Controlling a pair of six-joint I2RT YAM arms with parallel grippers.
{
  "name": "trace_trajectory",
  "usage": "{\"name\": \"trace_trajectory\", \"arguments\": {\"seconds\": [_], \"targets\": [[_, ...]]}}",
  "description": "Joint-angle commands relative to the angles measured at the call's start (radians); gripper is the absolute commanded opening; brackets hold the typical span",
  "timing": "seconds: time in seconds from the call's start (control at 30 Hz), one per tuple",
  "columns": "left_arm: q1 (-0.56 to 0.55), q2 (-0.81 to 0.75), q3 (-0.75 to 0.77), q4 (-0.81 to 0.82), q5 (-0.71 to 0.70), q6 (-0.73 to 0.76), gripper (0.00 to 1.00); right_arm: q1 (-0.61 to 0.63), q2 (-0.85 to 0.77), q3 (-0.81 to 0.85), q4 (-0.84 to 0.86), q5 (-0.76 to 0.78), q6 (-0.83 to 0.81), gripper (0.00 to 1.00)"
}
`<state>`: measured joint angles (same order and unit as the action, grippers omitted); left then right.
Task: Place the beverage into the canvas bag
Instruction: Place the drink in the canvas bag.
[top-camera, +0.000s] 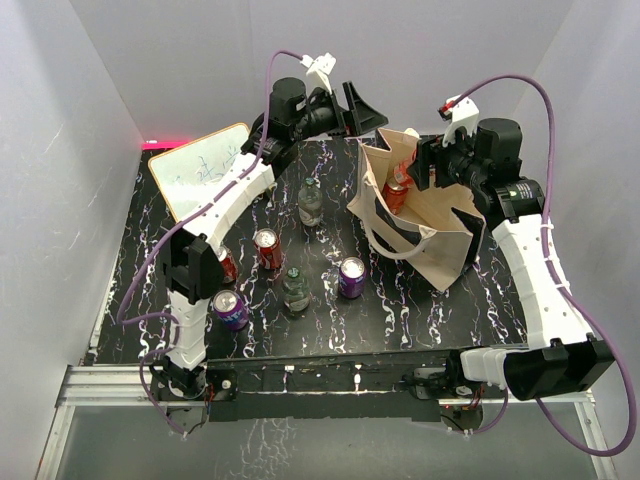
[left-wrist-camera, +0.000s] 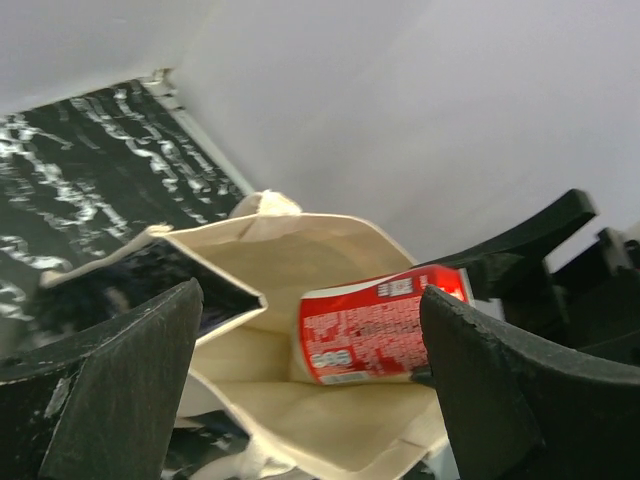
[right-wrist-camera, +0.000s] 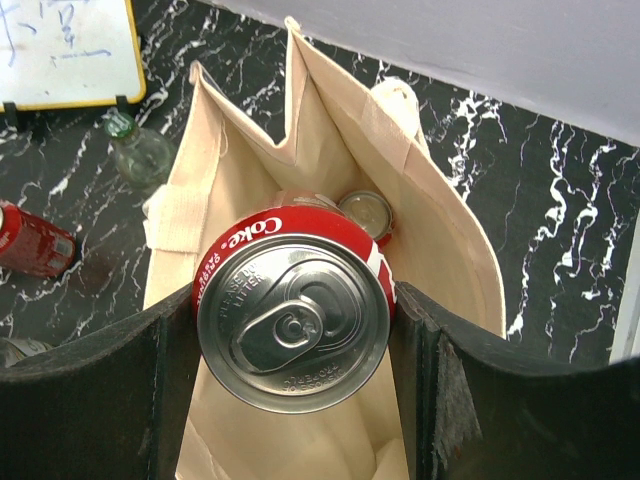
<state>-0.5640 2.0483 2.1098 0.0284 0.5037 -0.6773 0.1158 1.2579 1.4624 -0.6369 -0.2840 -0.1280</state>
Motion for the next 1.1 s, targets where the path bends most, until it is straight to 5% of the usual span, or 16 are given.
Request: {"name": "trace_trajectory", "arguments": {"seconds": [0.0,0.47,1.07], "targets": [[-0.004,-0.102,0.0,-0.172,-0.124,0.242,0.87,-0.001,-0.053,0.022,0.104,0.017,-0.046,0.08],[-0.04,-0.005,0.116,-0.31,-0.175,0.634,0.87,-0.002,-0.009,-0.026,0.119,0.03,-0.048,0.08],[-0.074,0.075,0.143,-0.34,-0.142,0.709,0.85,-0.003,0.014,-0.065,0.11,0.018,-0.036,0.08]]}}
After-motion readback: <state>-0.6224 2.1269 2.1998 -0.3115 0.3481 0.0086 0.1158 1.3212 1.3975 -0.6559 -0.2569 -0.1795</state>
